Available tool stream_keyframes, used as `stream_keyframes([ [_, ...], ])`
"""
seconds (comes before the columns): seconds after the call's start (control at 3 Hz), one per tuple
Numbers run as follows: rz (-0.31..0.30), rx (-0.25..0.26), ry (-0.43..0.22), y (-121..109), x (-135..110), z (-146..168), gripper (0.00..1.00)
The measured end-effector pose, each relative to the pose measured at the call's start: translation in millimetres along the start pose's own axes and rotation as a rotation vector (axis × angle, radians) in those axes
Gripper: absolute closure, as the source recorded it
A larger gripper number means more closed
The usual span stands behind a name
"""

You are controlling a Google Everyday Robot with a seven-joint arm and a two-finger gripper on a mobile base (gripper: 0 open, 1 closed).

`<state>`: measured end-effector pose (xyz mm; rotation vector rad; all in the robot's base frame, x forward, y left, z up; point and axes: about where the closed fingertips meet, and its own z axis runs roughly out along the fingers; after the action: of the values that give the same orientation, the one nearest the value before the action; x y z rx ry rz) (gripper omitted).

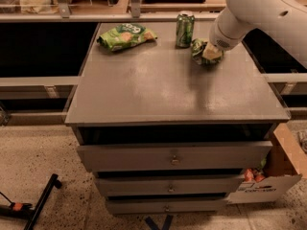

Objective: Pick green jalapeno chip bag

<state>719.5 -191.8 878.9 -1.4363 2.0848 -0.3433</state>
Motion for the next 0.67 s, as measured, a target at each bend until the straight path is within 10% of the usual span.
stream_keyframes([
  [0.67,0.111,-0.039,-0.079,-7.7,6.2,-24.8,1.00],
])
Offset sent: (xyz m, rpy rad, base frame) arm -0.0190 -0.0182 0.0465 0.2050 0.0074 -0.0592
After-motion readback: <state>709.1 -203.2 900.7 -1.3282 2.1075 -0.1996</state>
